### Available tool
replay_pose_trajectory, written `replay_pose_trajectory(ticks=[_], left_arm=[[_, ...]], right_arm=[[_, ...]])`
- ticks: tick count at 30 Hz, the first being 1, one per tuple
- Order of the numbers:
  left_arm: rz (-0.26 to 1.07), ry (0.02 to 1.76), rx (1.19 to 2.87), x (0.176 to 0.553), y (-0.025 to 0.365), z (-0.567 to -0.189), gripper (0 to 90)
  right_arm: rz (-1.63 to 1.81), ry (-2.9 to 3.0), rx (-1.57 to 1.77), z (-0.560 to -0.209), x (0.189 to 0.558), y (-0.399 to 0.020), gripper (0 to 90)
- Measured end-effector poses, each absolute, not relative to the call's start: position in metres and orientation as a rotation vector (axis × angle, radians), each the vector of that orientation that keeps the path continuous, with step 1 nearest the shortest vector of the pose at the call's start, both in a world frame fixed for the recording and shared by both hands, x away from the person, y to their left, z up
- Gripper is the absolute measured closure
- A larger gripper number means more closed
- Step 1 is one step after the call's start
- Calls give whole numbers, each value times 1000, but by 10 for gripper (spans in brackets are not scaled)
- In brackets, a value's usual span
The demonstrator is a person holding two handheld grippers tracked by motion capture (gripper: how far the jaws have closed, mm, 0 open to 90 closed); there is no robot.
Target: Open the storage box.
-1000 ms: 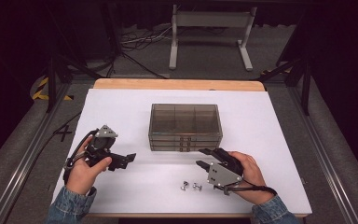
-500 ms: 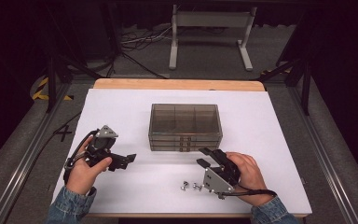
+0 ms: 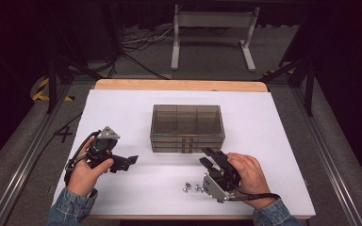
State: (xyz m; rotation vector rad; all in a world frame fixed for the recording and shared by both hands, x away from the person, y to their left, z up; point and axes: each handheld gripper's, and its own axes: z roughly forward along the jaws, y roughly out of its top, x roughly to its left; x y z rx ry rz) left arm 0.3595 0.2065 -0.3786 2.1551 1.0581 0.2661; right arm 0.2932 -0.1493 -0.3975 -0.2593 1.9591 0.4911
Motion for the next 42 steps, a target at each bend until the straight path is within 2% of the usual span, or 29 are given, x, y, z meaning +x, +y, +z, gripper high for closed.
replay_pose_trajectory(ticks=[31, 42], left_arm=[[254, 1050, 2192, 353, 209, -384, 25], [250, 1047, 2201, 354, 207, -386, 24]], right_arm=[[338, 1798, -336, -409, 301, -123, 600], [305, 1768, -336, -417, 311, -114, 659]])
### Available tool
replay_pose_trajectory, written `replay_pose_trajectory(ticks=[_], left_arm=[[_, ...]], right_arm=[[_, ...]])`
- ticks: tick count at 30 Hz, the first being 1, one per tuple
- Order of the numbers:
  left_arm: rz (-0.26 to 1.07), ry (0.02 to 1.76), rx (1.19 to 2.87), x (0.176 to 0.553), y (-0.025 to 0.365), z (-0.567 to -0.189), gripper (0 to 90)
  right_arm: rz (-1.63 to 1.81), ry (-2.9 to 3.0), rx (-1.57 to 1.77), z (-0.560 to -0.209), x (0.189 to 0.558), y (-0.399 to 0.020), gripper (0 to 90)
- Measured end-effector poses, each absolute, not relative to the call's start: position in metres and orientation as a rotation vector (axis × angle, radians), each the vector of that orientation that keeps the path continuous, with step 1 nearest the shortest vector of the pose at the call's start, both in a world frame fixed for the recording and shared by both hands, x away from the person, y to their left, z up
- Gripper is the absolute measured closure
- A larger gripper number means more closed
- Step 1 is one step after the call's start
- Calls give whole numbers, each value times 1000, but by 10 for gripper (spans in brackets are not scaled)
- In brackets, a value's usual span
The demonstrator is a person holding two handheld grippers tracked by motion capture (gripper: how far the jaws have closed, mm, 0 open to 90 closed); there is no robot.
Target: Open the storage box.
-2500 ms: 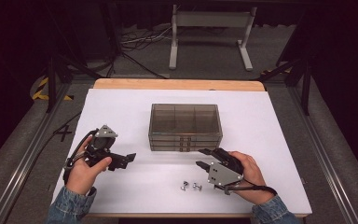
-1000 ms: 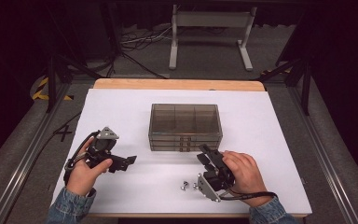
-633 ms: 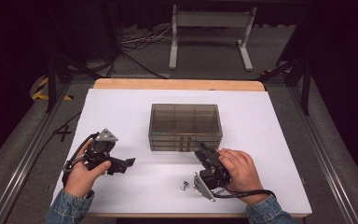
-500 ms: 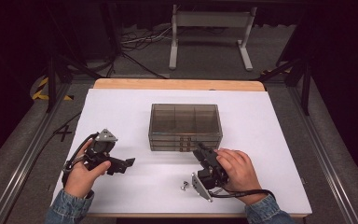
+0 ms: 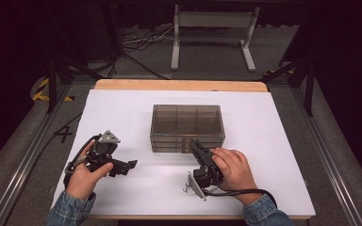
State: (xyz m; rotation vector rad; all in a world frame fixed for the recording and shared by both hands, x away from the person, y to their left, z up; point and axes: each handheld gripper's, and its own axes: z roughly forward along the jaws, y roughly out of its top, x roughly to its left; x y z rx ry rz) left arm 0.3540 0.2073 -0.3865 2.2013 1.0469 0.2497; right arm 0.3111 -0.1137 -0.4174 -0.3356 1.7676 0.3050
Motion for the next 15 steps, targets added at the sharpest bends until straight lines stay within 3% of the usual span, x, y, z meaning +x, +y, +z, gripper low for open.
replay_pose_trajectory(ticks=[15], left_arm=[[246, 1051, 2204, 354, 206, -388, 28]], right_arm=[[269, 1761, -325, -429, 323, -107, 712]])
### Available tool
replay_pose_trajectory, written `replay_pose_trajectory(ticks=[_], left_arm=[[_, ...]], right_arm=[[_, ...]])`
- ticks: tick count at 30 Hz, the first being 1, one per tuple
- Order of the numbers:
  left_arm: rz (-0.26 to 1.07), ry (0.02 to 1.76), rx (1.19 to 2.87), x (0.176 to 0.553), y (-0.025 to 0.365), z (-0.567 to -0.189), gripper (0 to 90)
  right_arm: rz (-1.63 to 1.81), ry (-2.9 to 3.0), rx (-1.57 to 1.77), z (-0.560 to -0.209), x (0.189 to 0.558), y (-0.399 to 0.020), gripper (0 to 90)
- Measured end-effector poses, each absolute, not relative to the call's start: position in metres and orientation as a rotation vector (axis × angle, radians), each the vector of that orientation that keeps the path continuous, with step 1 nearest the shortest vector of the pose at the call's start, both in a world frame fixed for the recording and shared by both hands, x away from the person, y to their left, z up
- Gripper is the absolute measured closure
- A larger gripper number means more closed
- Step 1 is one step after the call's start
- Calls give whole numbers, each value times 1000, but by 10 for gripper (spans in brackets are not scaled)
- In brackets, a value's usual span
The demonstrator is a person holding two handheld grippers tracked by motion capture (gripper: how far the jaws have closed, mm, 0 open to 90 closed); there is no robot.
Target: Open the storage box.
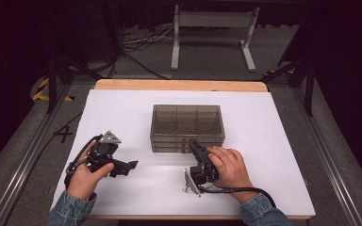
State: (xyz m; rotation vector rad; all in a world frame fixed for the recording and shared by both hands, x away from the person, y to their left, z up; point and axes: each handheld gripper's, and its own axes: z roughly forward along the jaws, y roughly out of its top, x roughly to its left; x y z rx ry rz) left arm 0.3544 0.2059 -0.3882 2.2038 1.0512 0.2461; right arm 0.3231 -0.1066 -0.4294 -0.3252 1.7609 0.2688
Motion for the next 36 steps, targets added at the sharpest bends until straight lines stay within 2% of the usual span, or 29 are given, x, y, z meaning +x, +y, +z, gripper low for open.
replay_pose_trajectory(ticks=[17, 36], left_arm=[[247, 1055, 2207, 355, 206, -389, 29], [238, 1050, 2211, 359, 205, -391, 28]], right_arm=[[242, 1747, -313, -436, 329, -102, 799], [263, 1752, -325, -430, 309, -104, 805]])
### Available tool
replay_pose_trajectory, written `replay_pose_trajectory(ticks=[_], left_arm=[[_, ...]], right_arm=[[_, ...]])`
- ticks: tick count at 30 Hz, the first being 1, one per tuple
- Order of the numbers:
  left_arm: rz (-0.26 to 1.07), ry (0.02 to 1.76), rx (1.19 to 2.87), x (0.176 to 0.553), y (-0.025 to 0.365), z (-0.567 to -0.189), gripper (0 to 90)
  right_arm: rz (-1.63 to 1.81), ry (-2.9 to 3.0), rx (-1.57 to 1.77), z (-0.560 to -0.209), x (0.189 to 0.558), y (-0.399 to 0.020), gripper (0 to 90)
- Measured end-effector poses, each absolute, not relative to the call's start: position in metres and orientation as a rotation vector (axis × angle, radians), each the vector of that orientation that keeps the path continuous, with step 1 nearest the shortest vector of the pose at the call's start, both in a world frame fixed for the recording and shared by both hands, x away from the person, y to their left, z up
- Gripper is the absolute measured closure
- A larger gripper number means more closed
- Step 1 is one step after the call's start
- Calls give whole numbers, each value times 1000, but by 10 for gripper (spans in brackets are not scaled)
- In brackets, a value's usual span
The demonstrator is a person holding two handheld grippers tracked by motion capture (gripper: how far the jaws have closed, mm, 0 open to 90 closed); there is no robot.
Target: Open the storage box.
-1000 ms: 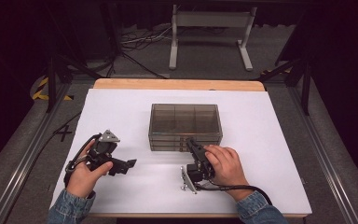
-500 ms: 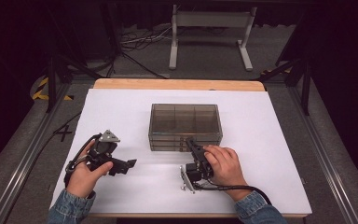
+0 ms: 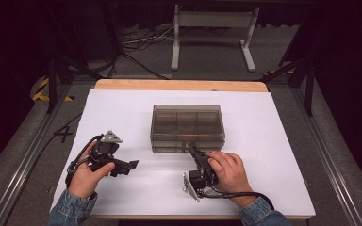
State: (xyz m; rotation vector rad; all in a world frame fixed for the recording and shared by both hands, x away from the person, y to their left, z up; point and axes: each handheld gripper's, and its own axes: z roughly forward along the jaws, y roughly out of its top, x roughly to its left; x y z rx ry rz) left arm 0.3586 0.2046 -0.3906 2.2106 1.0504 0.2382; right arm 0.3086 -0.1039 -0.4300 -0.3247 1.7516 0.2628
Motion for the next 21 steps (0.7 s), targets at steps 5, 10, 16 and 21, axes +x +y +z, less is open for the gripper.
replay_pose_trajectory(ticks=[5, 10, 16, 21], left_arm=[[232, 1050, 2210, 360, 204, -390, 28], [229, 1047, 2210, 360, 204, -390, 28], [231, 1051, 2203, 360, 205, -390, 28], [224, 1049, 2207, 361, 205, -390, 28]], right_arm=[[268, 1754, -334, -430, 303, -104, 805], [263, 1758, -340, -430, 299, -104, 804], [267, 1765, -341, -431, 300, -104, 759], [300, 1774, -333, -428, 297, -108, 732]])
